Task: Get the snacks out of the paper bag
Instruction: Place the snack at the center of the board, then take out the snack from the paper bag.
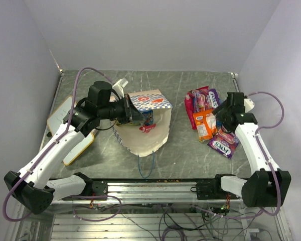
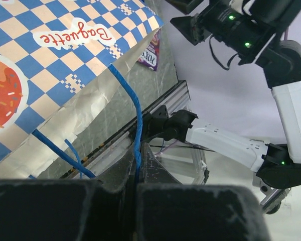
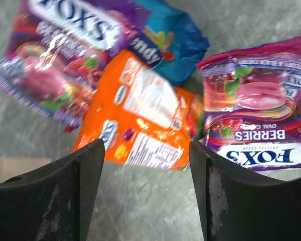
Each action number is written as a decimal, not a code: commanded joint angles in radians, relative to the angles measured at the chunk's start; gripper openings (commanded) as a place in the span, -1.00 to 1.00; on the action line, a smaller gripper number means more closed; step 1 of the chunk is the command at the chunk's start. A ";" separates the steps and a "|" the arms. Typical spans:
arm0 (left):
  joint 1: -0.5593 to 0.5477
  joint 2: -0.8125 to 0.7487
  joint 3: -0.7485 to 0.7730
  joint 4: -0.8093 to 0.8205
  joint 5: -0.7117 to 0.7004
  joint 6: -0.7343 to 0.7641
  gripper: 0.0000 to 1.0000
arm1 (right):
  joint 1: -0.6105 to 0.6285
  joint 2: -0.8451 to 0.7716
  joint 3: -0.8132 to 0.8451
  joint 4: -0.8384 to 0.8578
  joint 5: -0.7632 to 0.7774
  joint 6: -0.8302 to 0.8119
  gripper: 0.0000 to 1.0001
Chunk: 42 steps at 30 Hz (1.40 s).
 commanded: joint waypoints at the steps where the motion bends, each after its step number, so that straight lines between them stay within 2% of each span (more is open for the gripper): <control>1: -0.006 -0.004 0.040 -0.034 0.073 -0.012 -0.86 | -0.004 -0.060 0.107 -0.101 -0.258 -0.194 0.39; 4: -0.006 -0.012 0.039 -0.033 0.068 -0.011 -0.86 | 0.010 -0.120 0.127 -0.132 -0.467 -0.240 0.42; 8: -0.006 -0.059 -0.030 0.040 0.043 -0.038 -0.86 | 0.056 -0.260 0.068 -0.091 -0.594 -0.206 0.45; 11: -0.004 -0.079 -0.091 0.127 0.054 -0.133 -0.86 | 0.095 -0.327 0.051 -0.102 -0.695 -0.168 0.49; 13: -0.005 -0.071 -0.090 0.131 0.079 -0.156 -0.86 | 0.146 -0.328 0.052 -0.103 -0.757 -0.166 0.50; 15: -0.004 -0.060 -0.056 0.089 0.081 -0.121 -0.86 | 0.266 -0.328 0.056 -0.068 -0.752 -0.179 0.50; 18: -0.004 -0.031 0.010 0.024 0.047 -0.068 -0.86 | 0.467 -0.292 0.080 -0.012 -0.665 -0.196 0.52; 22: -0.003 -0.033 0.012 0.043 0.022 -0.080 -0.86 | 0.754 -0.188 0.142 0.015 -0.511 -0.272 0.61; 25: -0.002 -0.037 0.023 0.035 0.020 -0.077 -0.86 | 0.958 -0.156 0.143 0.106 -0.394 -0.386 0.66; 28: -0.002 -0.033 0.033 0.013 0.009 -0.049 -0.86 | 1.097 -0.148 0.096 0.238 -0.321 -0.545 0.75; 32: -0.001 -0.044 0.010 0.048 -0.004 -0.048 -0.86 | 1.191 -0.132 -0.023 0.452 -0.219 -0.751 0.78; 37: 0.000 -0.027 0.065 0.025 -0.020 -0.048 -0.86 | 1.226 -0.030 -0.121 0.706 -0.102 -1.021 0.78; 39: 0.000 -0.029 0.082 0.016 -0.041 -0.034 -0.86 | 1.227 0.023 -0.187 0.900 -0.002 -1.102 0.73; 42: 0.000 -0.051 0.051 0.060 -0.058 -0.040 -0.86 | 1.226 0.135 -0.283 1.205 0.133 -1.139 0.64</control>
